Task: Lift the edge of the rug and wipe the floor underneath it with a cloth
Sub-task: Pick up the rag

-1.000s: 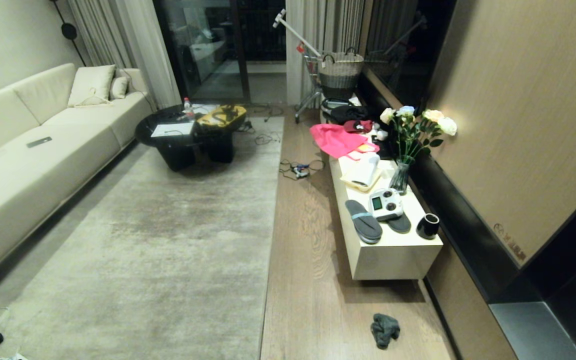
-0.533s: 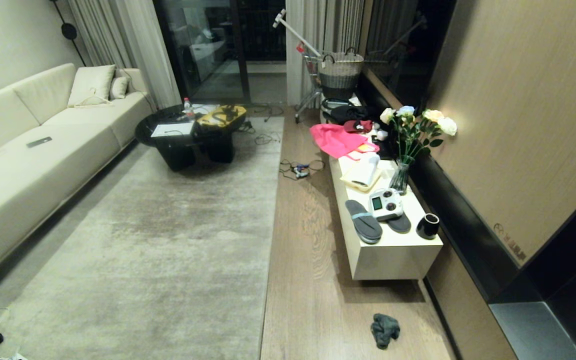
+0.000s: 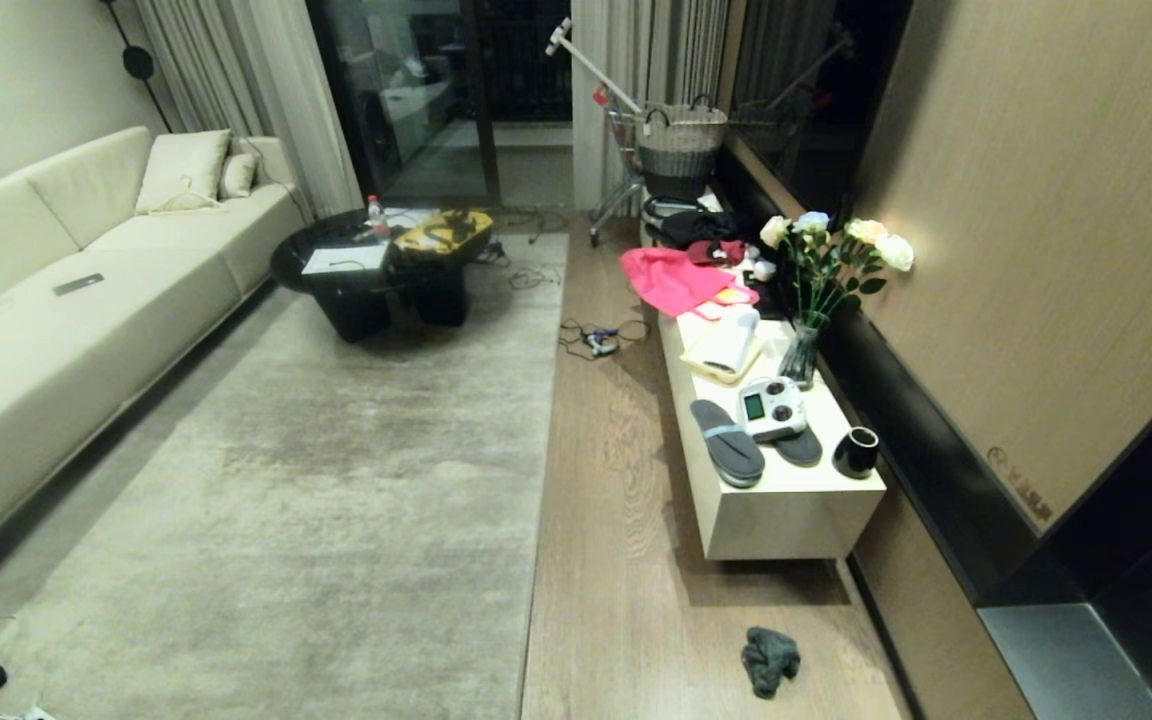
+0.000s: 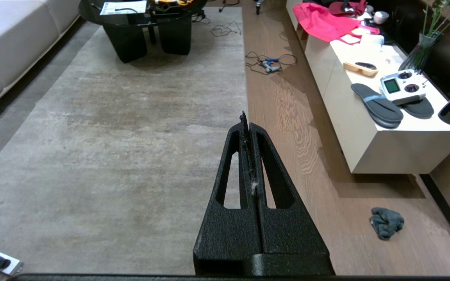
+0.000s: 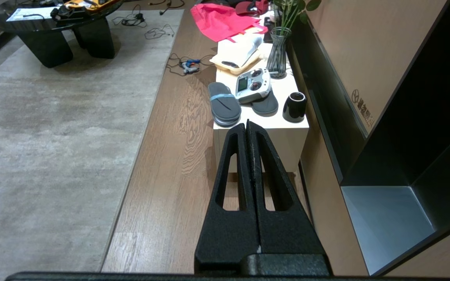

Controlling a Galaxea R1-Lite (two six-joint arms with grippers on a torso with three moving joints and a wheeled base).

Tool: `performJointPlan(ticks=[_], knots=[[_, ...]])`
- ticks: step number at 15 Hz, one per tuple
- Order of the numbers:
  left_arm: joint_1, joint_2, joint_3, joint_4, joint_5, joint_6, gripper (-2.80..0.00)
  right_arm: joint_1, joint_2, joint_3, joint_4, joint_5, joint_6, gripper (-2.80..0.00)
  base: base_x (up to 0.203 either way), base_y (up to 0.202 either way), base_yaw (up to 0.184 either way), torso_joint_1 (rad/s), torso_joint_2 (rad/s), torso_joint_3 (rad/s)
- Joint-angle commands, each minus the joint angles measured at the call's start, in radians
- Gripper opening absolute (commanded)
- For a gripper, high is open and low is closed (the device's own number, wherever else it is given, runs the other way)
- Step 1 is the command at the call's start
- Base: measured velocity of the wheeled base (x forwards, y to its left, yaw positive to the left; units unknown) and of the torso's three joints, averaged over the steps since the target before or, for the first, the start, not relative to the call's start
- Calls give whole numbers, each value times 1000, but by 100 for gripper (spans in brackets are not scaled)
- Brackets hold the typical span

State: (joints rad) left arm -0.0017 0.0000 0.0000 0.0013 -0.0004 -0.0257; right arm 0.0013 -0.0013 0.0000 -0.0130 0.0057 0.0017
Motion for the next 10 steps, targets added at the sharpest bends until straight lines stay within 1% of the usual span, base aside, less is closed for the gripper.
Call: performJointPlan(ticks=[1,5,8,10], knots=[[0,0,0,0,-1,0,-280,0,1,0,-1,0,0,-280,0,0,0,0,0,0],[0,0,0,0,-1,0,-280,0,2,0,-1,0,2,-280,0,0,0,0,0,0],[0,0,0,0,0,0,-280,0,1,0,-2,-7,23,-280,0,0,0,0,0,0],[0,0,0,0,0,0,-280,0,3,0,-2,-8,23,-280,0,0,0,-13,11,16]])
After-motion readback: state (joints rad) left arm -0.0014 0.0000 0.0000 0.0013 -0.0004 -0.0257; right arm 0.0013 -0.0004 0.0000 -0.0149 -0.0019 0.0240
